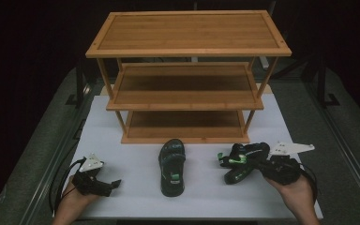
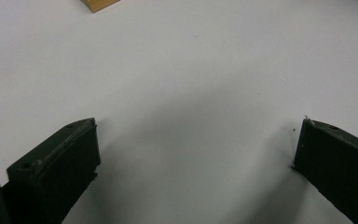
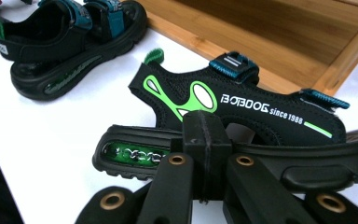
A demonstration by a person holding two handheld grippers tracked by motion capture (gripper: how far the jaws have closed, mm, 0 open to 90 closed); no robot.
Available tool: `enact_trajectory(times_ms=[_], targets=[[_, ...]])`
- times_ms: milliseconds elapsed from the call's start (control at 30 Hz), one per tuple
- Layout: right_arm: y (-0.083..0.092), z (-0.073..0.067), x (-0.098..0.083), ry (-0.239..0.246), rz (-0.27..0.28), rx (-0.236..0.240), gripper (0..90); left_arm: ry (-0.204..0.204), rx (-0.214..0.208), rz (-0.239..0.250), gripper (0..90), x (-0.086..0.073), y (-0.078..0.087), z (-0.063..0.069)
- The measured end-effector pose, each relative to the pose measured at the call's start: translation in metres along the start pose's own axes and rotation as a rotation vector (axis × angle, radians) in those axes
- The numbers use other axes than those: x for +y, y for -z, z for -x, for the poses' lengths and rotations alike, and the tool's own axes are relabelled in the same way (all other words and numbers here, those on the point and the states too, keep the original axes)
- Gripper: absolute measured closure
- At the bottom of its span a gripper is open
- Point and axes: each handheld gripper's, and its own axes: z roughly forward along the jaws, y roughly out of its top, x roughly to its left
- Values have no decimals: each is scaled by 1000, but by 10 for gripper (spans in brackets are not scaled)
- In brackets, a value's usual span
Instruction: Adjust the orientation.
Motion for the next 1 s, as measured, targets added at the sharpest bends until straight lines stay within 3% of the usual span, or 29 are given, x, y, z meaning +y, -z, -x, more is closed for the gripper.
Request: enact_trajectory(times_ms=[400,1000], targets=[[13,3,-22,-33,-14,17,899,1,0,0,0,0,0,0],[18,10,-62,-63,-27,52,898,0,0,0,0,0,0,0]])
